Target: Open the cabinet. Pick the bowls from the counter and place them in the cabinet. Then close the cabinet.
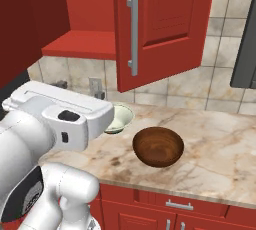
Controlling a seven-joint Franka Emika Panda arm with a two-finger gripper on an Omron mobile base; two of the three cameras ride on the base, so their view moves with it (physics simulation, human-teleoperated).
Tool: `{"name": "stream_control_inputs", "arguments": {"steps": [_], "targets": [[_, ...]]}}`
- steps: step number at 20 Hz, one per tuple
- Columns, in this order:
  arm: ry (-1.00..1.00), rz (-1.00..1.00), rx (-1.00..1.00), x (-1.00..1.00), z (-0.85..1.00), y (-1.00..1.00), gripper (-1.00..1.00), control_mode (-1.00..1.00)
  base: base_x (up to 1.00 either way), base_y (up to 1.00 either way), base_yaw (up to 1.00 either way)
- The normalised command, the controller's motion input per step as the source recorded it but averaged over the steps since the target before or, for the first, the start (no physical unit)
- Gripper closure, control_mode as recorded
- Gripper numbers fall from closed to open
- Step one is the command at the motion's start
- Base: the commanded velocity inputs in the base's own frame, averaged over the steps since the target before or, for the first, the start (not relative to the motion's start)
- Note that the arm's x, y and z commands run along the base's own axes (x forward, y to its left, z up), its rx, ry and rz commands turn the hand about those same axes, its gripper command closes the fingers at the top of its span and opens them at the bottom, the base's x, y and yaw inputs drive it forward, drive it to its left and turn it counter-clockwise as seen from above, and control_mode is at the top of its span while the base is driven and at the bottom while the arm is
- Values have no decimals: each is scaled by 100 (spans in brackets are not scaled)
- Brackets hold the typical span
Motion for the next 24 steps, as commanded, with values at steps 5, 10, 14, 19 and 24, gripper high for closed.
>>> {"name": "stream_control_inputs", "arguments": {"steps": [5, 10, 14, 19, 24], "targets": [[1, 0, -12, -17, 1, 98, -100, -100, 0, 0, 0], [2, -1, -4, 22, 7, 68, -100, -100, 0, 0, 0], [14, -1, -1, 61, 0, 25, -100, -100, 0, 0, 0], [16, 0, 0, 76, 0, 13, -100, -100, 0, 0, 0], [22, 0, 0, 83, 1, 6, -100, -100, 0, 0, 0]]}}
